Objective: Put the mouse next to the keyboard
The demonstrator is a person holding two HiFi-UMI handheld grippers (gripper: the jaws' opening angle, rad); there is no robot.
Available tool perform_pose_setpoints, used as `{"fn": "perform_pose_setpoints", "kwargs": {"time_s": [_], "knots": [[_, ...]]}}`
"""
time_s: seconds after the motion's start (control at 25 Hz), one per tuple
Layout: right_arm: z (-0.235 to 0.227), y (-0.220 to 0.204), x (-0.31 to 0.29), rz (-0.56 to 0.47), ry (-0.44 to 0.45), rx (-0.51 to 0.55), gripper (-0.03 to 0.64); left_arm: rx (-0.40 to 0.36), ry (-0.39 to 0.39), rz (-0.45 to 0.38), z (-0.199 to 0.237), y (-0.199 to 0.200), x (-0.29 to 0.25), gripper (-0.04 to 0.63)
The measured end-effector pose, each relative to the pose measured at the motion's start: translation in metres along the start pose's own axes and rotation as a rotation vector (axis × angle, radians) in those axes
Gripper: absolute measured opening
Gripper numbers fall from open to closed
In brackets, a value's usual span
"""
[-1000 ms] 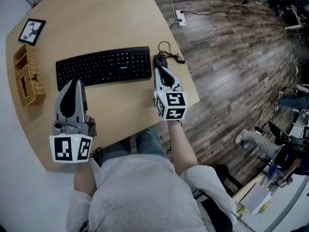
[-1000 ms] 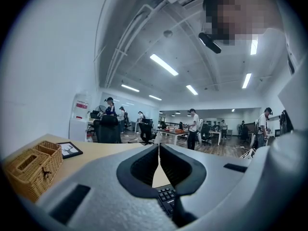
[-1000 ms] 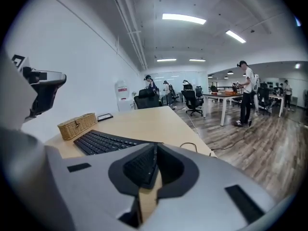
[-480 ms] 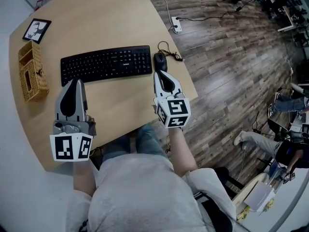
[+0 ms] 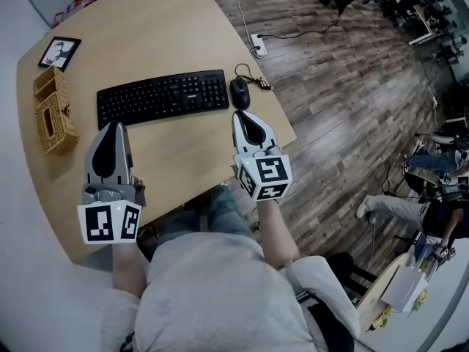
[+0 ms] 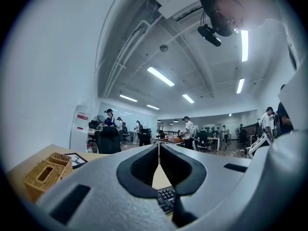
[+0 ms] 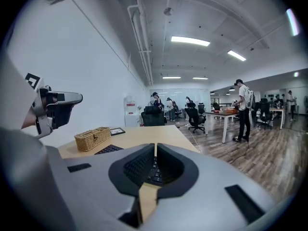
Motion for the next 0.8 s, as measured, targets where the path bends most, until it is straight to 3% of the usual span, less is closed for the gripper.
{"fn": "perform_pose_setpoints", "kwargs": {"time_s": [0.8], "knots": [[0.035,0.053,0.077,-0.17,-0.074,0.031,0.02,-0.013,-0.086,-0.067,-0.005,0.026,0.038,0.018]]}}
Point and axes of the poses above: the fingertips, and each gripper's own axes: x backward along the fingers, z to its left, y out of its top, the point moved 3 cm from there along x, backward along the fingers, and after that the axes turned 3 degrees about z, right-handed, at the moved point
